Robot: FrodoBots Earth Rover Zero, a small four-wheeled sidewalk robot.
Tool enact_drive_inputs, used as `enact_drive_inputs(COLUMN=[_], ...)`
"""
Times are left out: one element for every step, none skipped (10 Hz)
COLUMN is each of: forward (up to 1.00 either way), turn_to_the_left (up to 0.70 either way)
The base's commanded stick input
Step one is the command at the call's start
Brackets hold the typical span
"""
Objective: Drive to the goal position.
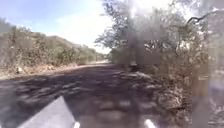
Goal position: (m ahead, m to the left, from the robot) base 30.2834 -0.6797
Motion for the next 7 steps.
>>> enact_drive_inputs(forward=[0.5, 0.5, 0.5, 0.5, 0.5, 0.5, 0.5], turn_to_the_left=[0.0, 0.0, 0.0, 0.0, 0.0, 0.0, 0.0])
